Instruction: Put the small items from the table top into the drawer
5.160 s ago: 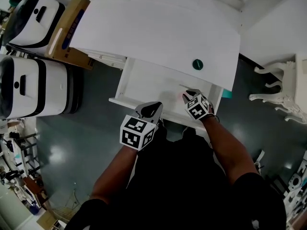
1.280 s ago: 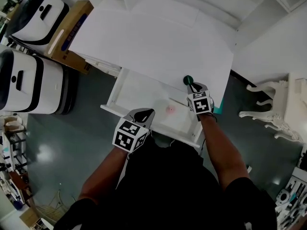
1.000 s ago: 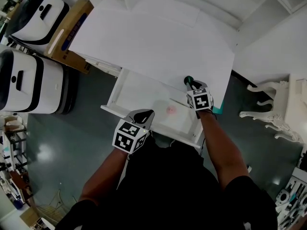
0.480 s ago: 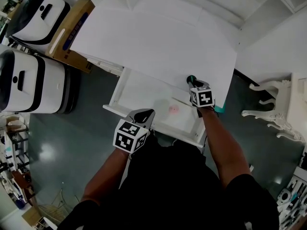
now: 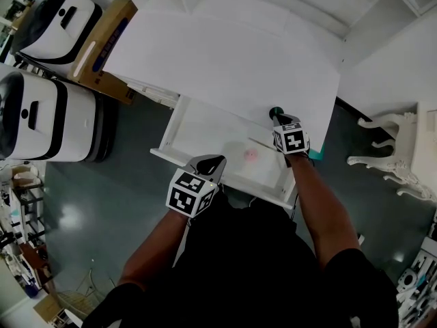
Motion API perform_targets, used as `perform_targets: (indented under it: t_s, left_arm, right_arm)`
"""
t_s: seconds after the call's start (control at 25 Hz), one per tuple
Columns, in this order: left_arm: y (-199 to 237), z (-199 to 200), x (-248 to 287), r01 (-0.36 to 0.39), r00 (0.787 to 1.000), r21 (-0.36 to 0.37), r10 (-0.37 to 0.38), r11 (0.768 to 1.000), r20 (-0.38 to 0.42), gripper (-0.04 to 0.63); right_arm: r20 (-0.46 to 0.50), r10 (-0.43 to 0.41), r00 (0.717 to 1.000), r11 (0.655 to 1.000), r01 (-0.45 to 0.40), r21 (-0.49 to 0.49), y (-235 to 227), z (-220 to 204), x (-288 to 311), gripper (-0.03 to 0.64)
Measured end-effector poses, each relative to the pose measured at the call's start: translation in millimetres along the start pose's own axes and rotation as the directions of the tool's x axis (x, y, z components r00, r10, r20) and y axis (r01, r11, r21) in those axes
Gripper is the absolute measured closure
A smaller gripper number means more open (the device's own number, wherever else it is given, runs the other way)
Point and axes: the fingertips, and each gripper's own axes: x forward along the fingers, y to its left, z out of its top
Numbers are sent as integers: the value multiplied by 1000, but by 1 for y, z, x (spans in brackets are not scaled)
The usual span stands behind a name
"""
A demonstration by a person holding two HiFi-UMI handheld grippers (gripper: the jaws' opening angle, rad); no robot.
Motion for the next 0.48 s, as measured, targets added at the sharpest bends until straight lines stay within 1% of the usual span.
perform_targets:
  t_s: [0.32, 0.48]
  left_arm:
    - [-5, 2, 0, 13, 1000, 18, -13, 1000, 2, 592]
    - [-10, 4, 2, 24, 1000, 27, -24, 999, 2, 592]
  right_arm:
    - [49, 16, 999, 1000, -16, -2, 8, 8, -23, 591]
    - [67, 46, 997, 999, -46, -3, 21, -3, -40, 591]
